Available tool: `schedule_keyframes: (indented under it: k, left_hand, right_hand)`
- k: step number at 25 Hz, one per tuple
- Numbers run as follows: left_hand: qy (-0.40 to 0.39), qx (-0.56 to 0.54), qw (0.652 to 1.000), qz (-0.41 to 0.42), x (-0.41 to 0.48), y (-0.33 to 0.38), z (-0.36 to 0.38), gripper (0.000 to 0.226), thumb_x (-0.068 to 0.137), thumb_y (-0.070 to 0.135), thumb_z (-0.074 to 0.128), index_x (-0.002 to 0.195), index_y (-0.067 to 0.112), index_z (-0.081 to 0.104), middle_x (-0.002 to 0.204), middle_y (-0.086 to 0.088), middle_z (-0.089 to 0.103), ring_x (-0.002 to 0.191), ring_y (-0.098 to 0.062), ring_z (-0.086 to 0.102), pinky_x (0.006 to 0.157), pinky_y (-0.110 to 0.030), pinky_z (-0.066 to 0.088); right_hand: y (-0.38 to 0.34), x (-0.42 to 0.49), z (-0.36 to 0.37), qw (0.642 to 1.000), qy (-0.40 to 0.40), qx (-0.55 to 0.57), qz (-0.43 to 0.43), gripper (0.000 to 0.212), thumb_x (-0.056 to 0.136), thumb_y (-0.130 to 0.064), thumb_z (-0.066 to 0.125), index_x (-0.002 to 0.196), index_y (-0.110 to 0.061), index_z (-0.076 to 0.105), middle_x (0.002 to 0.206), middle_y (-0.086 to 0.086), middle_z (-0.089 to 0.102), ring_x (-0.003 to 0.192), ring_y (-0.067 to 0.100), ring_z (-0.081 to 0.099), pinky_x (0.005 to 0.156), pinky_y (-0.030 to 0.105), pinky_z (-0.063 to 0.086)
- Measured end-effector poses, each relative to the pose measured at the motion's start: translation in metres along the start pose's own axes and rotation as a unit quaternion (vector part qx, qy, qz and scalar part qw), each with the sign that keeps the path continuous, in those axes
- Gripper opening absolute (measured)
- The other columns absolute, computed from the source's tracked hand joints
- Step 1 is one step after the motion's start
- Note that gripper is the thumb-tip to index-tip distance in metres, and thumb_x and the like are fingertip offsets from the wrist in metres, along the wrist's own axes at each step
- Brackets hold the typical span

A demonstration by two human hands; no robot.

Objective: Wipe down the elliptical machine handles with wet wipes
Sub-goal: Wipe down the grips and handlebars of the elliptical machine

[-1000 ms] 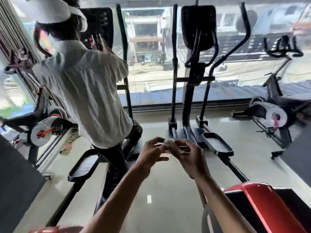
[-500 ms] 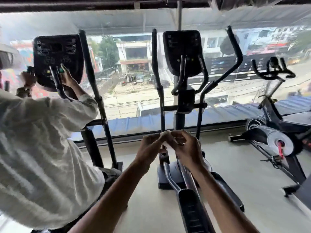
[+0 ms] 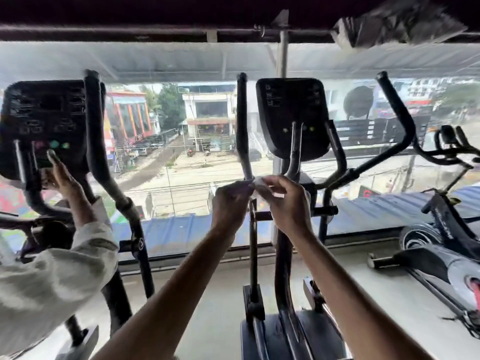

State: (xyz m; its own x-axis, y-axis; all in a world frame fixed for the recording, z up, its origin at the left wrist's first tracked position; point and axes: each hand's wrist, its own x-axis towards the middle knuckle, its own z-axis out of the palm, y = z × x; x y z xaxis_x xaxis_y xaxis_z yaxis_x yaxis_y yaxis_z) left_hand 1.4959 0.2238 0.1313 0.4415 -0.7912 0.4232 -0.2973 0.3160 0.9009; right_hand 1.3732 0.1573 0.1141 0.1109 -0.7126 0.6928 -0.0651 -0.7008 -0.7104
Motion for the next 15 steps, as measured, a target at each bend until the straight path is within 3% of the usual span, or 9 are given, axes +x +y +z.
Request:
schedule_keyframes:
  k: [2,5,8,11,15]
  left_hand:
    - [0.011,0.0,1.0,0.012,0.048,-0.005,0.001,0.03,0.085,0.049,0.069,0.105,0.029,0.079,0.092,0.008,0.08,0.087,-0.007,0.075,0.083,-0.046,0.063]
    - [0.027,-0.01,0.999,0.032,0.129,-0.007,0.004,0.04,0.084,0.047,0.066,0.118,0.027,0.073,0.091,0.008,0.079,0.069,0.003,0.069,0.076,-0.033,0.057]
    - [0.055,-0.012,0.997,0.058,0.197,-0.005,0.01,0.019,0.095,0.031,0.069,0.11,0.021,0.07,0.095,0.013,0.074,0.068,0.012,0.064,0.073,-0.023,0.048]
    - [0.061,0.032,0.995,0.07,0.253,-0.005,0.018,0.013,0.096,0.024,0.068,0.11,0.022,0.069,0.099,0.015,0.07,0.087,-0.001,0.068,0.082,-0.024,0.05]
    - [0.048,0.093,0.992,0.069,0.321,-0.009,0.035,0.04,0.086,0.039,0.066,0.123,0.024,0.067,0.118,0.01,0.07,0.106,-0.018,0.069,0.096,-0.036,0.053]
  right_hand:
    - [0.017,0.047,0.022,1.0,0.01,0.0,-0.011,0.014,0.091,-0.036,0.08,0.103,-0.029,0.077,0.097,-0.014,0.078,0.093,0.0,0.073,0.078,0.029,0.062]
    - [0.04,0.123,0.051,0.999,0.033,-0.015,-0.035,0.015,0.091,-0.027,0.08,0.104,-0.02,0.079,0.097,-0.009,0.078,0.09,0.001,0.073,0.077,0.026,0.06]
    - [0.055,0.192,0.07,0.996,0.048,-0.041,-0.063,0.014,0.091,-0.023,0.079,0.104,-0.017,0.078,0.1,-0.007,0.076,0.094,0.01,0.072,0.086,0.028,0.057]
    - [0.077,0.252,0.086,0.99,0.082,-0.061,-0.096,0.019,0.087,-0.033,0.077,0.1,-0.018,0.078,0.099,-0.004,0.075,0.093,0.018,0.071,0.088,0.042,0.057]
    - [0.104,0.339,0.101,0.985,0.1,-0.087,-0.114,0.021,0.085,-0.036,0.073,0.099,-0.021,0.076,0.099,-0.005,0.077,0.094,0.02,0.073,0.088,0.05,0.057]
